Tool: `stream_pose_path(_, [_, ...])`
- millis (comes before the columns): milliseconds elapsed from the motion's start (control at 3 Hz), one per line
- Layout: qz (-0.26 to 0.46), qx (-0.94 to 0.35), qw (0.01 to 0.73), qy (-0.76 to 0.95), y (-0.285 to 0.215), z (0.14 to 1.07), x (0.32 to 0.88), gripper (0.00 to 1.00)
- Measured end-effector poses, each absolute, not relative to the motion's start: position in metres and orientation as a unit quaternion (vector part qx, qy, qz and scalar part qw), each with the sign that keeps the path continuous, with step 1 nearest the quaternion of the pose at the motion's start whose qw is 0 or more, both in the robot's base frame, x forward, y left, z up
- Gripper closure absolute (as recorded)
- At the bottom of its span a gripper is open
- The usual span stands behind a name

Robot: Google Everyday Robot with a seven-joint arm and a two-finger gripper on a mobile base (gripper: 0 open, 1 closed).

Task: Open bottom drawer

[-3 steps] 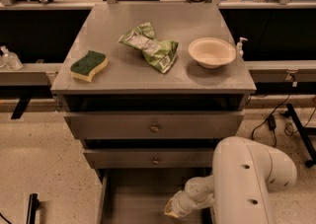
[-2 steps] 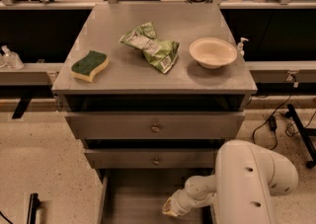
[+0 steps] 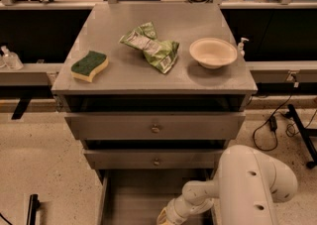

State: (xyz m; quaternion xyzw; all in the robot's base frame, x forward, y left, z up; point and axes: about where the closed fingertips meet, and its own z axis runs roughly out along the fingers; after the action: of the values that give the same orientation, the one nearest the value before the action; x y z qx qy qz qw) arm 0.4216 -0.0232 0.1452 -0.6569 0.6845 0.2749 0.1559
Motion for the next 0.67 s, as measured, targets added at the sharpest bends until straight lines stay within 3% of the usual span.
stream_pose_path(333, [0.306,-0.666,0.134,0.667,-0.0153,0.1441,0.3923,1.00])
stream_pose_path(667, [0.306,-0.666,0.134,0.667,-0.0165,0.1441,0.3971,1.00])
